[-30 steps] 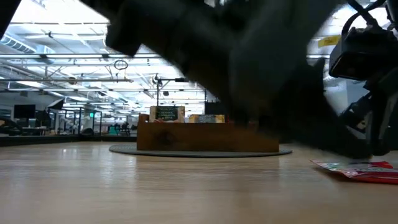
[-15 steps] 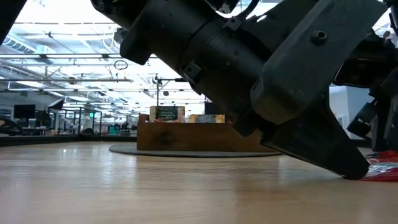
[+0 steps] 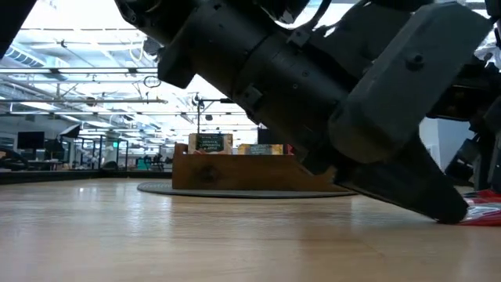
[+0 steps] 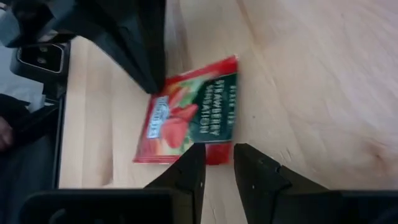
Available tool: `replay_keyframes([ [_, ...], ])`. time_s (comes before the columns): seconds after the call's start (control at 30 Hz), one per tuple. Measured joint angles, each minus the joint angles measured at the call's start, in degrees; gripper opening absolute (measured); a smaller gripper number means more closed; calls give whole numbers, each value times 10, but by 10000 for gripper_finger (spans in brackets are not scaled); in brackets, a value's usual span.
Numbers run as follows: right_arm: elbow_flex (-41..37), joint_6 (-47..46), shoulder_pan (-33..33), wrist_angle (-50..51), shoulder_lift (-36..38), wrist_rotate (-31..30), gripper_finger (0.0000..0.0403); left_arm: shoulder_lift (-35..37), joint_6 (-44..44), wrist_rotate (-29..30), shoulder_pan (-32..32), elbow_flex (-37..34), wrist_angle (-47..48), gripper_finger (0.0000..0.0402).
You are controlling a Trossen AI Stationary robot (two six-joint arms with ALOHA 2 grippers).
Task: Pick & Place Tea
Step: Put the red tea bag into the right section of the wooden organizer
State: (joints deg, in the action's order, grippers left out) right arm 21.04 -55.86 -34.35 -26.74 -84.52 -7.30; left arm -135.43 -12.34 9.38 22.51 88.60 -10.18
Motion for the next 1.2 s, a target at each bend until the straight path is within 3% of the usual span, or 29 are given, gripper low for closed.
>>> replay_keyframes([
  [0.37,0,12,-2,-18,-11,-2,72,-13,-4,-4,-10,0,-27,15],
  [0.53,0,57,-2,-18,-13,-4,29,-13,7,-4,-10,0,-25,5],
  [0.6,0,75,-2,-20,-13,-4,8,-13,40,-4,-10,0,-26,16],
  [0.8,0,89,-2,-23,-11,-1,2,-4,82,0,0,-1,-17,76],
  [1.0,0,117,-2,-16,23,6,1,59,67,-6,18,-2,129,126],
  [1.2,25,207,21,37,115,18,1,112,-10,27,55,-1,267,140],
])
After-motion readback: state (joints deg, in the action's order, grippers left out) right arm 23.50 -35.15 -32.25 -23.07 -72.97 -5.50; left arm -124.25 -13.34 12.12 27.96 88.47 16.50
